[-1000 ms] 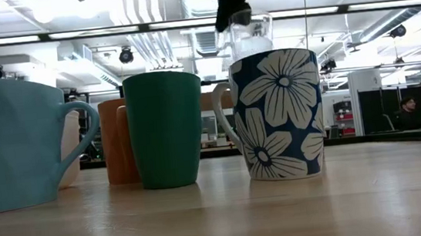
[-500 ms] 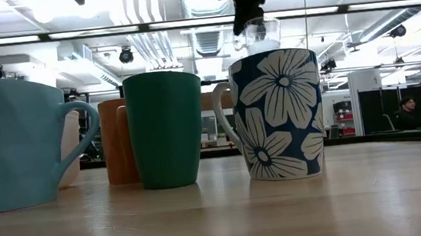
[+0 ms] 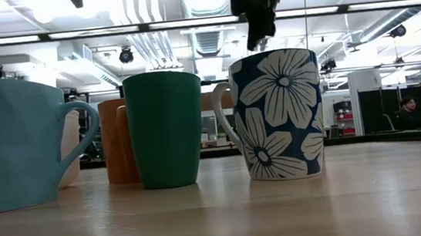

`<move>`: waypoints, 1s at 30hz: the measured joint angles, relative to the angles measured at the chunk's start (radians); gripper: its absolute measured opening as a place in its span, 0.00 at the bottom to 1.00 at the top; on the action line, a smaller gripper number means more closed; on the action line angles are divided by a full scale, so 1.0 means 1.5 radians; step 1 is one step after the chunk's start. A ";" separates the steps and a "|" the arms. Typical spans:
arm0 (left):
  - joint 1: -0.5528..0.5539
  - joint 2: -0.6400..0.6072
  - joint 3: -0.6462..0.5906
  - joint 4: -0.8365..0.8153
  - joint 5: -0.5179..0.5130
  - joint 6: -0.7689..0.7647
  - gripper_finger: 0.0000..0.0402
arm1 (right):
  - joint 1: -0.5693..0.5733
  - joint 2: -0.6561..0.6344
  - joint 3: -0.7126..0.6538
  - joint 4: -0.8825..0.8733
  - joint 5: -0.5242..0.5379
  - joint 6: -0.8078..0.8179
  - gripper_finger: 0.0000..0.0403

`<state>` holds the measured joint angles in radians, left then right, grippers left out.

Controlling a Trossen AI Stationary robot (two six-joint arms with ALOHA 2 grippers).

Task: Stack small to large cups/mugs on shelf
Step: Put the transparent mug on the shelf

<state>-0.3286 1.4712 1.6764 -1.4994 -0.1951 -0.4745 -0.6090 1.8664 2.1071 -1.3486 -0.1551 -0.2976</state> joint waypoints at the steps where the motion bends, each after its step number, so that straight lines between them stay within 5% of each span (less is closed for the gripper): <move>1: 0.000 0.000 0.000 0.000 0.000 -0.008 0.69 | -0.007 0.000 0.000 0.004 0.000 -0.006 0.03; 30: 0.006 0.000 0.000 0.022 -0.017 -0.048 0.69 | -0.108 0.062 0.000 0.079 0.000 0.014 0.03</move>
<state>-0.3202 1.4715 1.6764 -1.4662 -0.2212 -0.5472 -0.7716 1.9593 2.1071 -1.2298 -0.1556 -0.2759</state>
